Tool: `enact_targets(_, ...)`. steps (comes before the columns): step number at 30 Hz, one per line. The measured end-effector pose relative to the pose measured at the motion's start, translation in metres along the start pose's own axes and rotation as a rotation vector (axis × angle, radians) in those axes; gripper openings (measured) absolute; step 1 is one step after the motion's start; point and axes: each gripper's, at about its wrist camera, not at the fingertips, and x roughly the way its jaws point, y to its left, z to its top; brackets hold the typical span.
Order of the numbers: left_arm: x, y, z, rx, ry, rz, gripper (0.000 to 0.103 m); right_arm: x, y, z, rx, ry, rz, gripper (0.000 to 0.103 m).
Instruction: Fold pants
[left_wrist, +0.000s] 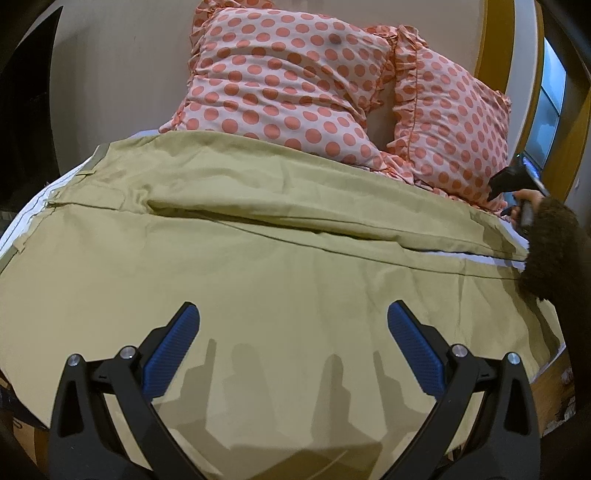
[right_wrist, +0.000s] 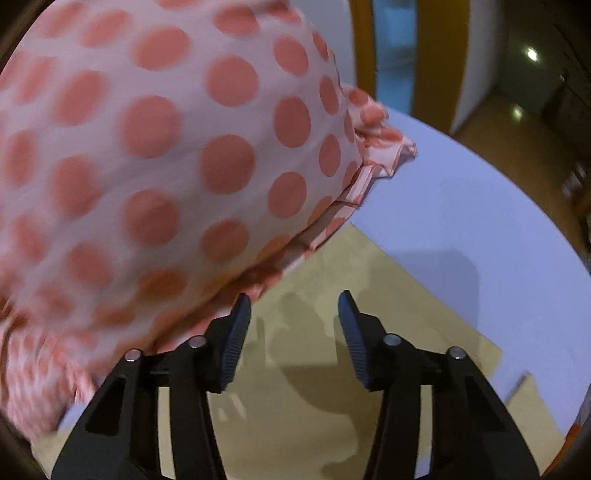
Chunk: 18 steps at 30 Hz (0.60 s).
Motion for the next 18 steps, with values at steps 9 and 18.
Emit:
enact_targets(9,0.022,0.000,0.006,0.013,0.024,-0.014,0.101,0.035,-0.004,-0.003,-0.071,-0.081,-0.053,0.018)
enact_targets(18,0.003,0.014,0.003,-0.042,-0.011,-0.027,0.101,-0.001,-0.097,-0.035,0.149,-0.160,0.429,0.004)
